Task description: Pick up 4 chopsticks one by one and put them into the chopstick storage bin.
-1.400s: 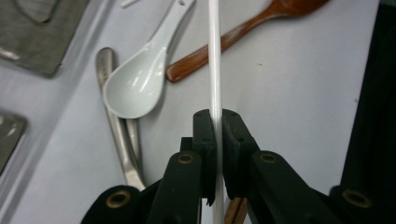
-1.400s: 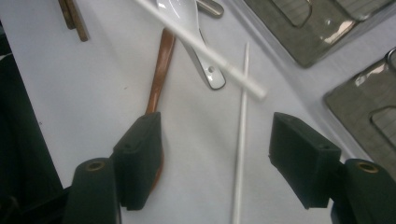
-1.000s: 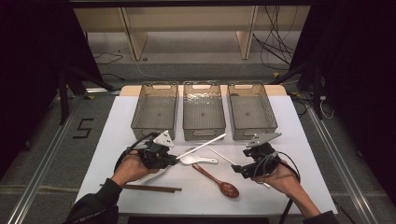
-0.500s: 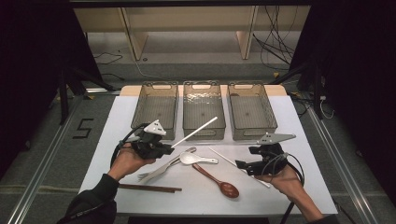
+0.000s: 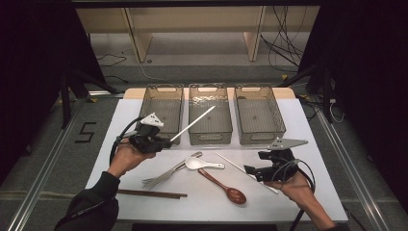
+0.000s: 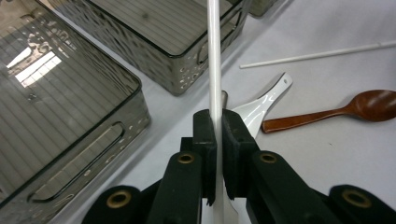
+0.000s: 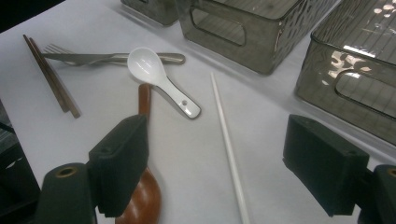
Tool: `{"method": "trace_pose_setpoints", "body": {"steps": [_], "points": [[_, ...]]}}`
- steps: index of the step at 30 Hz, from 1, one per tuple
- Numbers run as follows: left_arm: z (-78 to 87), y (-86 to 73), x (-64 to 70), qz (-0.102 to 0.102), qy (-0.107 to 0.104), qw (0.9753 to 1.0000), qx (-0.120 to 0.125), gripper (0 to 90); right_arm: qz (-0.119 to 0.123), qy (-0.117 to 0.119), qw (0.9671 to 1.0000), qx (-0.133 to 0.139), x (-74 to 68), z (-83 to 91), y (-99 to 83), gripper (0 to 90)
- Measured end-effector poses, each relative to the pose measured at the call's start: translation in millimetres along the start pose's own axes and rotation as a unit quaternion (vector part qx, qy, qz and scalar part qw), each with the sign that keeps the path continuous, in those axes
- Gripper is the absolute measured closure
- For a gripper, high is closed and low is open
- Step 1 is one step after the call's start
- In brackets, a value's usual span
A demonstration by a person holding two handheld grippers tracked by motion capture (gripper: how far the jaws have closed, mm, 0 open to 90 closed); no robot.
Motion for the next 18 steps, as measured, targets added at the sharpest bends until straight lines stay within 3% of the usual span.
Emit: {"method": "trace_pose_setpoints", "body": {"steps": [7,12,18], "points": [[4.3,9.5,-25.0,0.022,0.028,0.9993,0.012,85.1,0.006,-0.004,1.0000,-0.001,-0.1,0.8,-0.6,23.4],[7.6,16.7,-45.1,0.046,0.048,0.9975,0.025,85.1,0.004,-0.005,1.0000,0.000,0.7,1.4,-0.8,23.4],[8.4,21.3,-71.0,0.070,0.075,0.9945,0.020,85.1,0.008,-0.004,1.0000,-0.002,-0.1,1.0,-0.8,23.4]]}}
Point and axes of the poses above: each handheld gripper's, and its own axes: z roughly backward along the jaws, y roughly out of its top, x roughly to its right, the point moved 5 cm from there along -z, roughly forward along the jaws, and after that the axes turned 10 degrees about -y, right-handed, at the moved point
